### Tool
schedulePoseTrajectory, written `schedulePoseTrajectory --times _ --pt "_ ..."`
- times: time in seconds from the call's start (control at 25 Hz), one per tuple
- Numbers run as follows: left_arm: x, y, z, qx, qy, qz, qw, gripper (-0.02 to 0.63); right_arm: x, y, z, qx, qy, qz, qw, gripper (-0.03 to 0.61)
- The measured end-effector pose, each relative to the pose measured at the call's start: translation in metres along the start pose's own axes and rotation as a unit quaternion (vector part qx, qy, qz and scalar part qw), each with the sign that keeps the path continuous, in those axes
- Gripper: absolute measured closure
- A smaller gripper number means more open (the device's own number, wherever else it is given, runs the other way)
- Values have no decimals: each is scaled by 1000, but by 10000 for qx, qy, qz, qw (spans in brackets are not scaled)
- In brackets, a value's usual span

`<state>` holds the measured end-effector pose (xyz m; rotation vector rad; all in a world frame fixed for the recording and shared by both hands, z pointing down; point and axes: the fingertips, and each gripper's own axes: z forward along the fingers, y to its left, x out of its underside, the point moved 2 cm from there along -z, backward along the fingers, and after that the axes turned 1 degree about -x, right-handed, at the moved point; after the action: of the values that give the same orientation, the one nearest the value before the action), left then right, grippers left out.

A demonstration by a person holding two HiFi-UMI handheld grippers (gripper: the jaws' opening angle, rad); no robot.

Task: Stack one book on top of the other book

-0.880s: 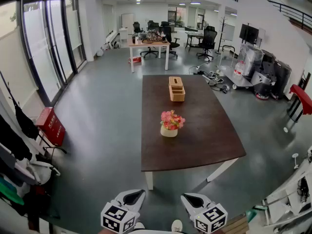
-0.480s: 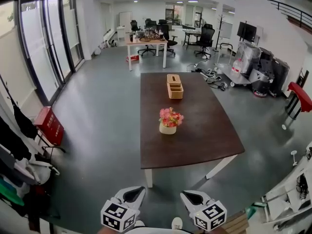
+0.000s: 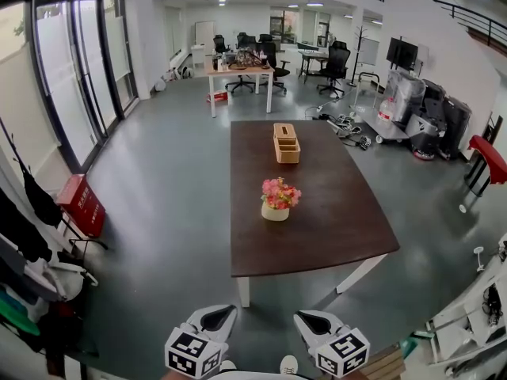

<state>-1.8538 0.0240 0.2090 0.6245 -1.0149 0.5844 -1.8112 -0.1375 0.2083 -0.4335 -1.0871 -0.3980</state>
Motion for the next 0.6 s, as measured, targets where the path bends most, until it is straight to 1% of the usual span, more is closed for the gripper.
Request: schedulePoseTrajectory --times 0.16,0.28,0.44,0.6 --pt "-1 1 -2 2 -42 32 10000 607 -2 1 -1 18 -36 33 10000 577" --pt "-5 0 -3 58 -48 61 10000 607 -5 1 -3 112 -84 61 9999 577" --pt "1 1 0 239 28 193 9995 607 2 2 -12 353 -145 151 9992 577" --pt "1 1 4 532 136 320 9980 607 6 9 -24 707 -221 330 9967 577"
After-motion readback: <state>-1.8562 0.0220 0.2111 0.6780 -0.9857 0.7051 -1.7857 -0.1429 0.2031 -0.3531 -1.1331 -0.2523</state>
